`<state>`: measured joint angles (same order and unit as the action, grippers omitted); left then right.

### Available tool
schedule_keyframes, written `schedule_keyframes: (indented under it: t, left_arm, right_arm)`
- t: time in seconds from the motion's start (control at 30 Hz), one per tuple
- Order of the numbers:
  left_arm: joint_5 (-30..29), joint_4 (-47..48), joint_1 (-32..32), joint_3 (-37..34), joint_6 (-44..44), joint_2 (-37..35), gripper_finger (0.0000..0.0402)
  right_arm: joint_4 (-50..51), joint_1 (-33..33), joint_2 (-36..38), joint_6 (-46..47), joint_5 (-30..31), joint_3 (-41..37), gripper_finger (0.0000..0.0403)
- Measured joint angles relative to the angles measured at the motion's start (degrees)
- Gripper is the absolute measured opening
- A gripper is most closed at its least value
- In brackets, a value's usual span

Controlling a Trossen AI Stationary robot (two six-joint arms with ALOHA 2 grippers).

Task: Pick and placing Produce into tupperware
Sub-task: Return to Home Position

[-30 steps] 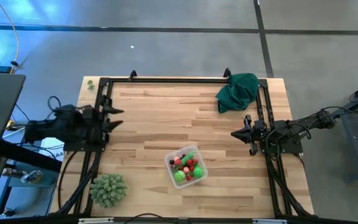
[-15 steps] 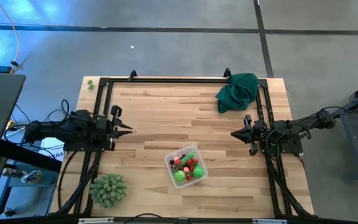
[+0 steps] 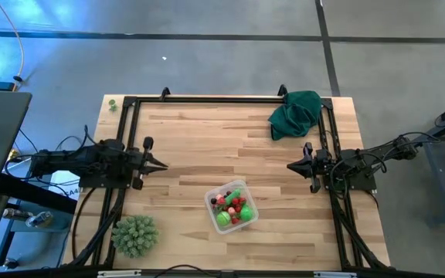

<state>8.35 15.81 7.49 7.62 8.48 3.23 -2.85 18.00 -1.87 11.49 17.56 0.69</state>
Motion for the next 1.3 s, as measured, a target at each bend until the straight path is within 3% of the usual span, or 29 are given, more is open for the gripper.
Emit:
schedule_keyframes:
  t: [1.3]
  left_arm:
    - [-0.4, 2.1, 0.0, 0.0, 0.5, 0.0, 0.0017]
  right_arm:
    - [0.0, 0.0, 0.0, 0.0, 0.0, 0.0, 0.0]
